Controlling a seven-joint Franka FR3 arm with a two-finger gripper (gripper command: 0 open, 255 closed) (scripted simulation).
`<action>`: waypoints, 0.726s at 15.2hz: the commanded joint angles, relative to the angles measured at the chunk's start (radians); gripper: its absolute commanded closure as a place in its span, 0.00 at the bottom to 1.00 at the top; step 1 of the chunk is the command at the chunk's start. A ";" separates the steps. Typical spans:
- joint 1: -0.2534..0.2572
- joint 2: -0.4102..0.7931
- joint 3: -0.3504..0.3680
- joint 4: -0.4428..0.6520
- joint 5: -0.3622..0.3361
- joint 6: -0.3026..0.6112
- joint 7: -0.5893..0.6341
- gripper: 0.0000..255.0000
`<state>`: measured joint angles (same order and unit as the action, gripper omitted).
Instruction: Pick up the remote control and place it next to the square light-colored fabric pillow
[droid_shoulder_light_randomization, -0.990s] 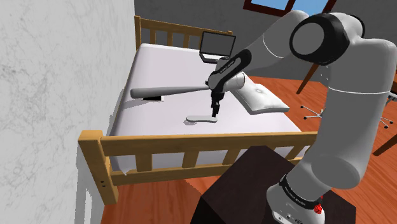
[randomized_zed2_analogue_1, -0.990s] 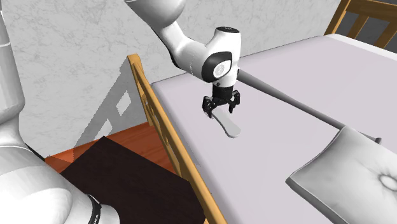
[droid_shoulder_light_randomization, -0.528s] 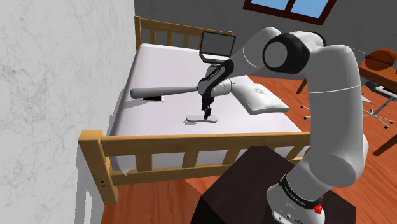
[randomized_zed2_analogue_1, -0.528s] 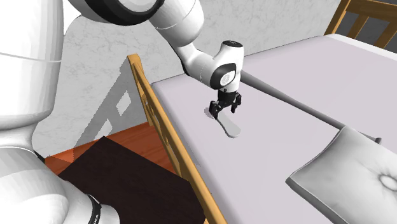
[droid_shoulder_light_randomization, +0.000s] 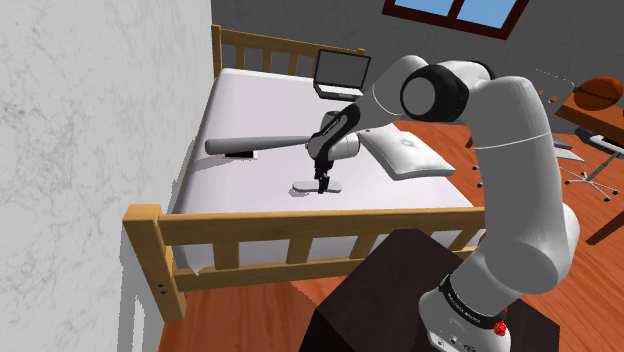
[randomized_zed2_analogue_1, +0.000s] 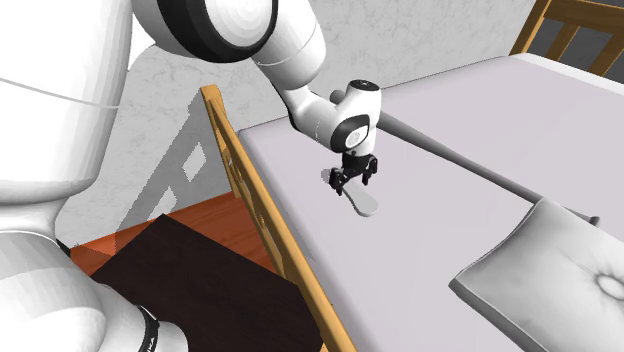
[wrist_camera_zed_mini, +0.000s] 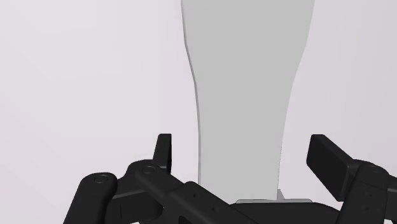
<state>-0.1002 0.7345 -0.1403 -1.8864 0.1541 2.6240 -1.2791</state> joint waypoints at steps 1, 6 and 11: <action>-0.002 0.005 0.001 0.001 0.001 0.005 -0.001 0.00; -0.002 0.005 0.001 0.001 0.001 0.005 -0.001 0.00; -0.002 0.006 0.001 0.001 0.001 0.005 -0.001 1.00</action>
<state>-0.1017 0.7403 -0.1391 -1.8851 0.1551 2.6286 -1.2804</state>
